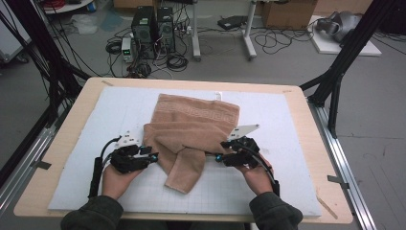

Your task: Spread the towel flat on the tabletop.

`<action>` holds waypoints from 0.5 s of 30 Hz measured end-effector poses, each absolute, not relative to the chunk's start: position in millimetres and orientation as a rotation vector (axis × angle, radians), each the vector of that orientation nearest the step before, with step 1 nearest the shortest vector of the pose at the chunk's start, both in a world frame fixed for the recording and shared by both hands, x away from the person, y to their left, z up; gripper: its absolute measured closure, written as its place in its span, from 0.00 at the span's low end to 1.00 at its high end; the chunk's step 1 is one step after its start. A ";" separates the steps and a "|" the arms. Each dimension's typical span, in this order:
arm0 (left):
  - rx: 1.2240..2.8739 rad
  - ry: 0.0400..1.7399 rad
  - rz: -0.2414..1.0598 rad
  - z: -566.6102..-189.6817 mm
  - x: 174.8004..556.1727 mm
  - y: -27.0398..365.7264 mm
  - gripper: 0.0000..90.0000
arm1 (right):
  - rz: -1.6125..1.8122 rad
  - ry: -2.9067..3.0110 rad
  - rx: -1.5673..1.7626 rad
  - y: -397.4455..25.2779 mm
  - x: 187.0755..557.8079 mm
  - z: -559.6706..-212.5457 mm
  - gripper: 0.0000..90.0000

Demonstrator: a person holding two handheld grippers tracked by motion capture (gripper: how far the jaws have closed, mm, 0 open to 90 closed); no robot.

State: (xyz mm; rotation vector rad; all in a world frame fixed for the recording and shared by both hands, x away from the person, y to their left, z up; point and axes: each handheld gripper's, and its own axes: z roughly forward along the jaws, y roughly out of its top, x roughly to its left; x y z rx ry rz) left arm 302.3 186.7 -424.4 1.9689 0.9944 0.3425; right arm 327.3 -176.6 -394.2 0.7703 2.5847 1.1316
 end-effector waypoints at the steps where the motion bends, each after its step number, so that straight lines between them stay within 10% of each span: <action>1: 1.986 1.004 0.343 -427.4 304.1 182.4 0.56 | 1.095 2.588 0.749 -171.0 328.1 -396.8 0.55; 7: 2.090 0.999 0.327 -443.5 313.2 160.7 0.60 | 0.998 2.599 0.756 -156.6 341.7 -409.8 0.59; 11: 2.110 0.961 0.391 -443.6 310.1 156.2 0.83 | 1.012 2.603 0.762 -156.0 348.6 -412.4 0.85; 15: 2.134 0.921 0.399 -442.3 308.4 157.4 0.91 | 1.062 2.596 0.750 -159.8 345.5 -406.2 0.90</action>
